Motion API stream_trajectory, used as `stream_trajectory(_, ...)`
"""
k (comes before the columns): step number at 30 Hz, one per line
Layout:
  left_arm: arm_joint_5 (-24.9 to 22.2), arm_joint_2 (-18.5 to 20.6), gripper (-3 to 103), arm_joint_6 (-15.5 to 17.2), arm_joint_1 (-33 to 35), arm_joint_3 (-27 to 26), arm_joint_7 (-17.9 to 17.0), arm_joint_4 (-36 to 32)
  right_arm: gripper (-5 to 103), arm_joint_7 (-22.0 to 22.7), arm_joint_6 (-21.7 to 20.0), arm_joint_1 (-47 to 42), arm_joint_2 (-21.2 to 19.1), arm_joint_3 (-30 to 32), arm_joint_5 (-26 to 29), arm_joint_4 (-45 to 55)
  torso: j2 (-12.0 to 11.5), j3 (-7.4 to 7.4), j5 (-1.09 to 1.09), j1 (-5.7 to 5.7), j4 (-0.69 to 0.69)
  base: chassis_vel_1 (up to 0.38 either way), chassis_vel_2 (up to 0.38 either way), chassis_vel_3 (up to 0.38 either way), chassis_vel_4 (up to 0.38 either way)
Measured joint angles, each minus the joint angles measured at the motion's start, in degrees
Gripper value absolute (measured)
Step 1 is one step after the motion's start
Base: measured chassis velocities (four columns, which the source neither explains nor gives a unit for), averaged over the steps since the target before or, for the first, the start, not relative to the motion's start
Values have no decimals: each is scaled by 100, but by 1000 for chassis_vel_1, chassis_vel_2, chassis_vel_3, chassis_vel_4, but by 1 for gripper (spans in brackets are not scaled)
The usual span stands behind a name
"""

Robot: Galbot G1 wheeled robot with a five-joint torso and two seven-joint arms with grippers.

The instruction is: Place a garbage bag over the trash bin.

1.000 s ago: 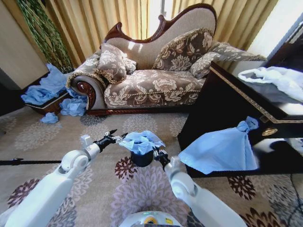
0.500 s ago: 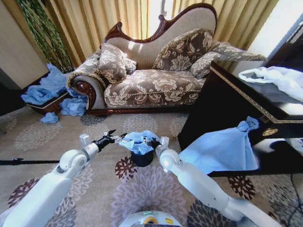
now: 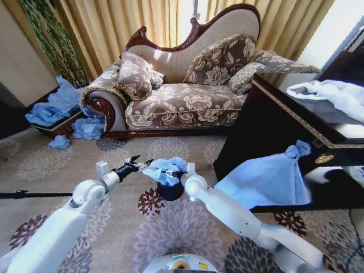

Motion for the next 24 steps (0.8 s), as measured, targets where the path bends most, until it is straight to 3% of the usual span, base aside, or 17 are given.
stream_trajectory(3, 0, -29, 100, -12, 4, -3, 9, -2, 96, -18, -2, 39, 24, -112, -105, -85, 0, 0, 0, 0, -1, 0, 0, 0, 0)
stream_trajectory(5, 0, -40, 100, -30, 4, -9, 19, -2, 86, -44, 3, 62, 64, -167, -241, -169, 0, 0, 0, 0, 0, 0, 0, 0, 0)
stream_trajectory(7, 0, -40, 100, -40, 4, -11, 23, -1, 86, -51, 7, 68, 76, -178, -275, -192, 0, 0, 0, 0, 0, 0, 0, 0, 0)
stream_trajectory(13, -2, -39, 100, -99, -13, -17, 42, 38, 59, -65, 54, 77, 104, -211, -482, -231, 0, 0, 0, 0, 0, 0, 0, 0, 0)
stream_trajectory(14, -2, -39, 100, -99, -13, -17, 42, 38, 59, -65, 54, 77, 104, -211, -482, -231, 0, 0, 0, 0, 0, 0, 0, 0, 0)
stream_trajectory(17, -2, -43, 100, -137, -31, 1, 46, 74, 43, -66, 104, -6, 50, -213, -586, -163, -1, -1, 0, 0, 0, 0, 0, 0, 0)
stream_trajectory(19, -2, -47, 100, -144, -35, 8, 48, 84, 43, -69, 126, -47, 17, -213, -635, -115, -1, -1, 0, 0, 0, 0, 0, 0, 0)
stream_trajectory(24, 16, -76, 100, -165, -38, 36, 73, 98, 21, -172, 318, -280, -174, -125, -956, 215, -1, -1, 0, 0, 0, 0, 0, 0, 0)
